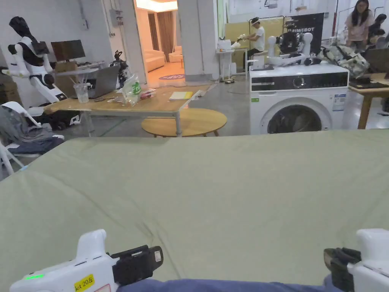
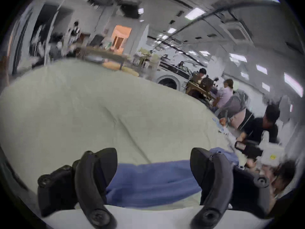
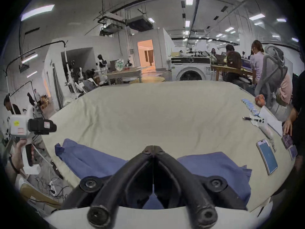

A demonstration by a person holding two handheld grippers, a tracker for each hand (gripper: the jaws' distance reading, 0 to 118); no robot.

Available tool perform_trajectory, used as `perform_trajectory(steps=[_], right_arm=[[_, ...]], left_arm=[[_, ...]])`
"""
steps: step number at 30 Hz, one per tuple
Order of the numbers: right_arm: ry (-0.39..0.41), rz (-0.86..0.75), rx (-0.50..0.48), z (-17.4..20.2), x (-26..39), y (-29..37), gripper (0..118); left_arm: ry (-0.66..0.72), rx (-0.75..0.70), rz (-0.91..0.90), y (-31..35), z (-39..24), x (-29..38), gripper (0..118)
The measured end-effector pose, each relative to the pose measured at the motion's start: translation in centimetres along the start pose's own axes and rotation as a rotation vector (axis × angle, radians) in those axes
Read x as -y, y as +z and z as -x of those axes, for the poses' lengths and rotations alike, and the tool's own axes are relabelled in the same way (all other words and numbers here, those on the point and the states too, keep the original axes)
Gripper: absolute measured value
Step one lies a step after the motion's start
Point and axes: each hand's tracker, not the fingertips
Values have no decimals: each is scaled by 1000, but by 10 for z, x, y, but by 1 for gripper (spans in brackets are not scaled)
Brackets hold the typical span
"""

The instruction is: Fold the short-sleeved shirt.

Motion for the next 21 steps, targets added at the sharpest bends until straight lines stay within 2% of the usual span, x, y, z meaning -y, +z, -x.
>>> perform_trajectory(steps=[2, 5, 10, 11, 13, 15, 16, 18, 20, 21], right_arm=[[-8, 13, -8, -2, 3, 3, 0], [-9, 36, -19, -3, 9, 3, 0], [-68, 63, -59, -3, 13, 1, 0], [-65, 64, -59, -3, 14, 2, 0], [-52, 69, -50, -2, 15, 7, 0], [-51, 67, -43, -5, 17, 11, 0], [-60, 69, -38, -8, 17, 13, 0], [-85, 74, -31, -15, 19, 14, 0], [-114, 83, -24, -19, 19, 14, 0], [-126, 85, -27, -21, 19, 14, 0]], left_arm=[[163, 22, 39, 11, 40, 8, 92], [314, -55, 54, 20, 82, 24, 92], [525, 49, 105, -12, 113, 44, 90], [553, 52, 114, -21, 117, 48, 76], [611, 89, 72, -30, 120, 52, 29], [663, 92, 129, -42, 114, 54, 20], [654, 92, 158, -49, 111, 57, 8], [634, 104, 147, -52, 104, 60, 8], [624, -3, 79, -41, 95, 56, 6], [641, 12, 52, -35, 95, 52, 6]])
